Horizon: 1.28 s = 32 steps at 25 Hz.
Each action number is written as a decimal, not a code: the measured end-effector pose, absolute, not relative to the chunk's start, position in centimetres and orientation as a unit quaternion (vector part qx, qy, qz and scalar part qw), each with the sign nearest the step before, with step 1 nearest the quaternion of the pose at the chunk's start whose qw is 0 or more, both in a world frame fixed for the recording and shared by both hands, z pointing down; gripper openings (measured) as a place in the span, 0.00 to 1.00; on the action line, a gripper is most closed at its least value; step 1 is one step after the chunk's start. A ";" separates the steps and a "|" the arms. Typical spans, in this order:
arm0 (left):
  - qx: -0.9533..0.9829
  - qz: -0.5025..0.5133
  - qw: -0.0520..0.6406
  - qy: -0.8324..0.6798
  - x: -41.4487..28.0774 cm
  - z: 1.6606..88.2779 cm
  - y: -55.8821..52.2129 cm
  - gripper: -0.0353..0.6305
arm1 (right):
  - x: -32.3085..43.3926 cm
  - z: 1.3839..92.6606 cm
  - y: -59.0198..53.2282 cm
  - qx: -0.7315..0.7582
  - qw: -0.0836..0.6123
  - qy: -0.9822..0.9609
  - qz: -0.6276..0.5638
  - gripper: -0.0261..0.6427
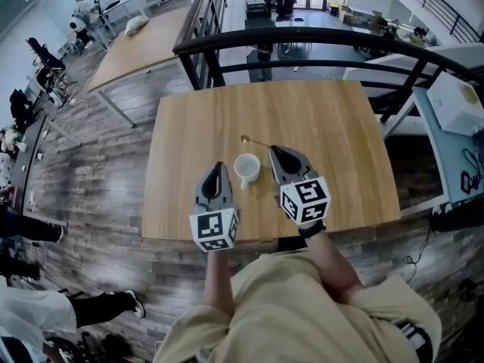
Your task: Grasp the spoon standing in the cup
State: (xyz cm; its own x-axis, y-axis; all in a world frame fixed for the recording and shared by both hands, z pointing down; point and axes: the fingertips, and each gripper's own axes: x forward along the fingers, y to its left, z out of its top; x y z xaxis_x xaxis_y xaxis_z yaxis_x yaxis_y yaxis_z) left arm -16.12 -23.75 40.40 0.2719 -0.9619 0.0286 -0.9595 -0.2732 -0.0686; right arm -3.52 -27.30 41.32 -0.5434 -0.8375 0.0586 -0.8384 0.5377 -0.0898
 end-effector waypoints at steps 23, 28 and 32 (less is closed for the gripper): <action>-0.799 -0.013 0.052 0.599 -15.4 37.1 -23.3 0.06 | -1.9 36.9 -26.5 0.489 -0.018 -0.872 0.008 0.07; -0.802 -0.011 0.046 0.596 -15.2 37.7 -23.7 0.06 | -1.8 36.8 -26.5 0.491 -0.014 -0.871 0.003 0.06; -0.803 -0.011 0.038 0.594 -15.2 38.1 -24.1 0.06 | -1.8 37.2 -26.9 0.492 -0.009 -0.870 0.006 0.06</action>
State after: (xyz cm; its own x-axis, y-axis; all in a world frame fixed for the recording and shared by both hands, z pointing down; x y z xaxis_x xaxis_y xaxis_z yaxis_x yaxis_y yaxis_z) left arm -15.20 -24.13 38.11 0.2940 -0.9554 -0.0276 -0.9537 -0.2913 -0.0748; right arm -1.80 -26.90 37.15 -0.5148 -0.8573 -0.0095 -0.8570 0.5149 -0.0198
